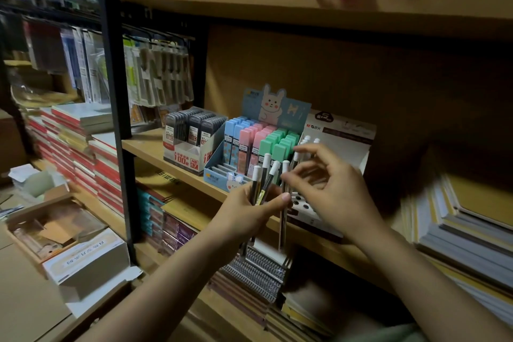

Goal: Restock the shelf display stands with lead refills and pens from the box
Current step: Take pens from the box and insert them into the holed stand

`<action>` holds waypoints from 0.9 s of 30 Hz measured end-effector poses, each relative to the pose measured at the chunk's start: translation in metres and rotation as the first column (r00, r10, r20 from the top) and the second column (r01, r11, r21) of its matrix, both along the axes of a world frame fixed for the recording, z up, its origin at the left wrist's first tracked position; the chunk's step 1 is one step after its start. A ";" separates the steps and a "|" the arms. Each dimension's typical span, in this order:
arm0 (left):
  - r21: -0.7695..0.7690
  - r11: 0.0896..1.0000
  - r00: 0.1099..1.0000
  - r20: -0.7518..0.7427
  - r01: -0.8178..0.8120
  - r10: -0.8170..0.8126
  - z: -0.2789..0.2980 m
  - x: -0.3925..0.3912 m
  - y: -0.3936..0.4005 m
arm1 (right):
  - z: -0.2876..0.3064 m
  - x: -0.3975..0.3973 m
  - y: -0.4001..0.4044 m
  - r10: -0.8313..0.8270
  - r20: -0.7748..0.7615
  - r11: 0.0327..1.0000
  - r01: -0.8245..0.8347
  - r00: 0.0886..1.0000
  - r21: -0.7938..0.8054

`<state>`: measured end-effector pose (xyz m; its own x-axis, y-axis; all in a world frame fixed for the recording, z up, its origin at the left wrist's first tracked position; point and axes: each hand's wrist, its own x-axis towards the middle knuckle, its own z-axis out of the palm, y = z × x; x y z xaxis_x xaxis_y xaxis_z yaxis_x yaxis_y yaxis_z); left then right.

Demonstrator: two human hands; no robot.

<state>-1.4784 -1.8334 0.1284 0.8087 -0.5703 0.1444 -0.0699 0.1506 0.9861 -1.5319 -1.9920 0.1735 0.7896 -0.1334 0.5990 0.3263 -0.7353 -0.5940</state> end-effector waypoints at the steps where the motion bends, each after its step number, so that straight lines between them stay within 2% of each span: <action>1: 0.007 1.000 1.000 0.022 -0.009 0.009 0.001 0.000 0.000 | -0.001 0.000 0.002 0.006 -0.022 1.000 -0.006 1.000 0.001; 4: 0.018 0.999 0.998 0.055 -0.042 0.041 0.000 -0.001 0.000 | -0.002 0.000 0.006 0.063 -0.053 0.995 -0.059 0.997 0.086; 6: -0.001 1.000 0.999 0.042 0.003 -0.003 0.000 0.000 0.003 | 0.000 0.000 0.006 0.115 -0.091 0.982 -0.099 0.989 0.162; 9: 0.003 0.994 0.993 0.044 0.110 -0.110 0.002 -0.002 0.007 | 0.007 0.001 0.000 0.200 -0.080 0.911 -0.155 0.976 0.381; 11: 0.013 0.996 0.994 0.059 0.086 -0.087 0.002 -0.002 0.007 | 0.009 -0.001 -0.001 0.229 -0.065 0.877 -0.176 0.971 0.448; 17: 0.005 0.999 0.999 -0.022 0.034 -0.034 -0.003 -0.002 0.002 | 0.005 -0.002 0.001 0.212 0.007 0.888 -0.195 0.977 0.416; 20: -0.005 0.999 0.983 -0.181 0.035 -0.035 -0.002 0.005 0.003 | 0.013 0.000 -0.009 0.168 0.047 0.883 -0.171 0.985 0.438; 22: -0.057 0.995 0.942 -0.322 0.079 -0.093 -0.003 0.011 0.009 | 0.019 0.000 -0.020 0.118 0.098 0.894 -0.149 0.988 0.423; 24: -0.116 0.987 0.894 -0.421 0.113 -0.152 -0.002 0.016 0.015 | 0.023 -0.001 -0.031 0.051 0.160 0.925 -0.107 0.986 0.365; 27: -0.118 0.984 0.840 -0.513 0.134 -0.176 -0.001 0.018 0.020 | 0.022 -0.001 -0.042 -0.028 0.240 0.965 -0.036 0.970 0.259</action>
